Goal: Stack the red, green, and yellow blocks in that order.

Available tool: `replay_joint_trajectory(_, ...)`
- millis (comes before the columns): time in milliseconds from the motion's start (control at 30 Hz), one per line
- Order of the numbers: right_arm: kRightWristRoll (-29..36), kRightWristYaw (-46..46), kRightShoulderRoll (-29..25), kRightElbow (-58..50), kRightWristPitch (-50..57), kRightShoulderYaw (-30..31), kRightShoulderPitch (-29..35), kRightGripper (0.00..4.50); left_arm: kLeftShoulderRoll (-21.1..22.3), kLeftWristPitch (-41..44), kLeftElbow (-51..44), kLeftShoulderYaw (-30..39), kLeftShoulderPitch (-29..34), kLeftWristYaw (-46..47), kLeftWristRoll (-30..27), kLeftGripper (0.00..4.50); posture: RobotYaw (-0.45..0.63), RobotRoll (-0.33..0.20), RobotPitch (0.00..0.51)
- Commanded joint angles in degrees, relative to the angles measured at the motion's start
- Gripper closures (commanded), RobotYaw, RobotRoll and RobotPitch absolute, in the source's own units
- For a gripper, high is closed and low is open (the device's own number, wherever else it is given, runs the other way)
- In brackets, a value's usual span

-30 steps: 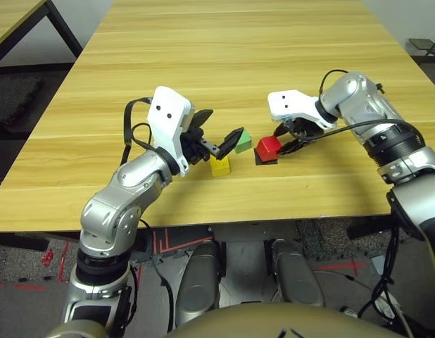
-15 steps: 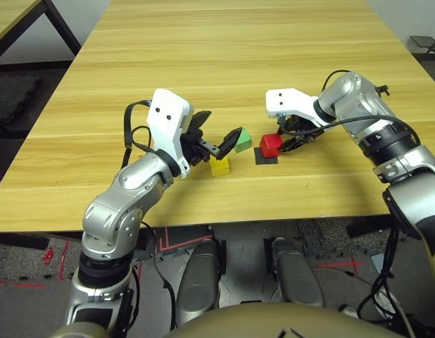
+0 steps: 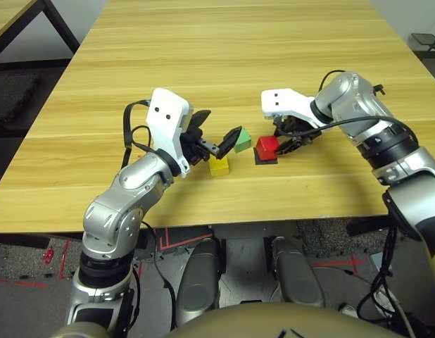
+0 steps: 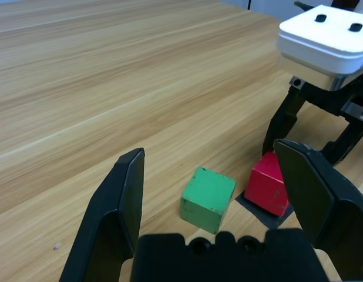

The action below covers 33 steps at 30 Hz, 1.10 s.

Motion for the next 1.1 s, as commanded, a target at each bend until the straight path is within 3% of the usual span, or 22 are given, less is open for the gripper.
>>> replay_joint_trajectory(33, 0.5, 0.6, -0.8, -1.7, 0.6, 0.9, 1.2, 1.62, -0.2, -0.2, -0.3, -0.2, 0.7, 0.1, 0.6, 0.0, 0.54, -0.286, 0.146)
replay_joint_trajectory(200, 2.8, -1.7, 0.2, -0.4, 0.0, -2.4, 1.8, 0.02, 0.3, -0.3, 1.0, -0.5, -0.2, -1.1, 0.5, 0.0, 0.52, -0.269, 0.136)
replay_joint_trajectory(267, 5.3, -3.7, 1.3, 2.2, -0.9, -5.6, 1.1, 0.02, 1.1, -0.3, 2.1, -0.5, -1.2, -2.4, 0.3, 0.0, 0.5, -0.261, 0.132)
replay_joint_trajectory(367, 12.7, -5.4, 1.1, 10.5, -8.1, -15.2, -0.3, 0.02, 3.9, 0.2, 5.3, -1.9, -3.9, -7.1, -0.2, 0.0, 0.47, -0.243, 0.121)
replay_joint_trajectory(500, 21.9, 1.2, -1.6, 20.7, -16.3, -25.1, -1.1, 0.02, 8.0, -1.3, 10.8, -4.6, -7.4, -15.0, 0.3, 0.0, 0.42, -0.226, 0.111)
replay_joint_trajectory(733, 24.7, 6.1, -12.3, 28.7, -26.4, -27.2, 4.9, 0.02, 11.7, -8.3, 27.6, -11.6, -17.1, -27.7, 6.2, 0.0, 0.31, -0.187, 0.097)
replay_joint_trajectory(900, 26.1, 2.7, -14.0, 27.1, -25.6, -31.0, 9.4, 0.02, 9.7, -9.8, 35.9, -15.6, -21.9, -31.6, 10.3, 0.0, 0.24, -0.152, 0.089)
replay_joint_trajectory(1100, 28.4, -0.7, -14.2, 19.6, -21.2, -34.0, 15.0, 0.02, 8.7, -8.1, 39.3, -19.5, -25.0, -33.7, 14.5, 0.0, 0.19, -0.118, 0.092)
